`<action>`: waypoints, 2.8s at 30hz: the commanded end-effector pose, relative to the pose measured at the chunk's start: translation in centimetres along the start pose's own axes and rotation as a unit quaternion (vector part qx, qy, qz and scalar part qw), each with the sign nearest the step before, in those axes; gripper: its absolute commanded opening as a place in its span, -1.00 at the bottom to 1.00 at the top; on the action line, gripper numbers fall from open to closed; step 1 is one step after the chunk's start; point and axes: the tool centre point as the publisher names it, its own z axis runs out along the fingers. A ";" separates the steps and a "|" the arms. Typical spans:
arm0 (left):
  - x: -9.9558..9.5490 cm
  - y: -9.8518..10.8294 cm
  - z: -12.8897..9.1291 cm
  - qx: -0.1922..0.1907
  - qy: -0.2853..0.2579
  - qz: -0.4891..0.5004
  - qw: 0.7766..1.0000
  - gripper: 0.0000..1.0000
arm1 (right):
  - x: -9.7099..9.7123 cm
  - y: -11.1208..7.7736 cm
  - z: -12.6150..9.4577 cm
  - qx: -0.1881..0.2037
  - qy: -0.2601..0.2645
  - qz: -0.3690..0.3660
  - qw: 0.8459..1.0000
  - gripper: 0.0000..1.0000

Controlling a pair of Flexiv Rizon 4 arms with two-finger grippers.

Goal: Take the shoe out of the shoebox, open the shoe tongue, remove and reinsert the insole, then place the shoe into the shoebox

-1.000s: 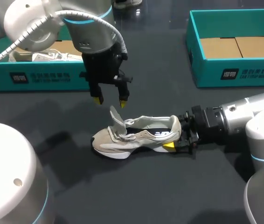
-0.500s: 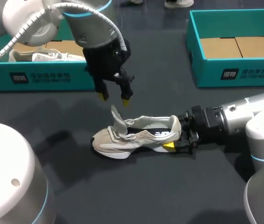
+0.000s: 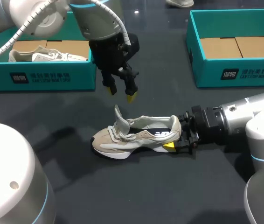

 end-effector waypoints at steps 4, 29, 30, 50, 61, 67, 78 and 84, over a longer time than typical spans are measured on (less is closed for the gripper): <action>0.1 -0.5 -0.4 -0.003 -0.013 0.049 0.999 0.53 | 0.1 -0.1 0.4 0.002 0.000 0.001 1.000 -1.00; 0.5 -1.6 -0.7 -0.051 -0.024 0.220 0.974 1.00 | 0.1 -0.1 0.4 0.002 0.000 0.001 1.000 -1.00; 0.5 -1.6 -0.7 -0.051 -0.024 0.220 0.974 1.00 | 0.1 -0.1 0.4 0.002 0.000 0.001 1.000 -1.00; 3.4 -4.0 2.0 -0.008 -0.025 0.382 0.924 -0.15 | 0.1 -0.1 0.4 0.002 0.000 0.001 1.000 -1.00; 3.3 -5.1 3.7 -0.018 -0.016 0.423 0.906 1.00 | 0.1 -0.1 0.4 0.002 0.000 0.001 1.000 -1.00; 3.8 -5.0 4.4 -0.013 -0.027 0.434 0.900 0.71 | 0.1 -0.1 0.4 0.002 0.000 0.001 1.000 -1.00; 4.1 -5.7 8.8 -0.011 -0.017 0.484 0.875 -0.81 | 0.1 -0.1 0.4 0.002 0.000 0.001 1.000 -1.00; 3.8 -5.7 11.0 -0.013 -0.015 0.490 0.871 -0.95 | 0.1 -0.1 0.4 0.002 0.000 0.001 1.000 -1.00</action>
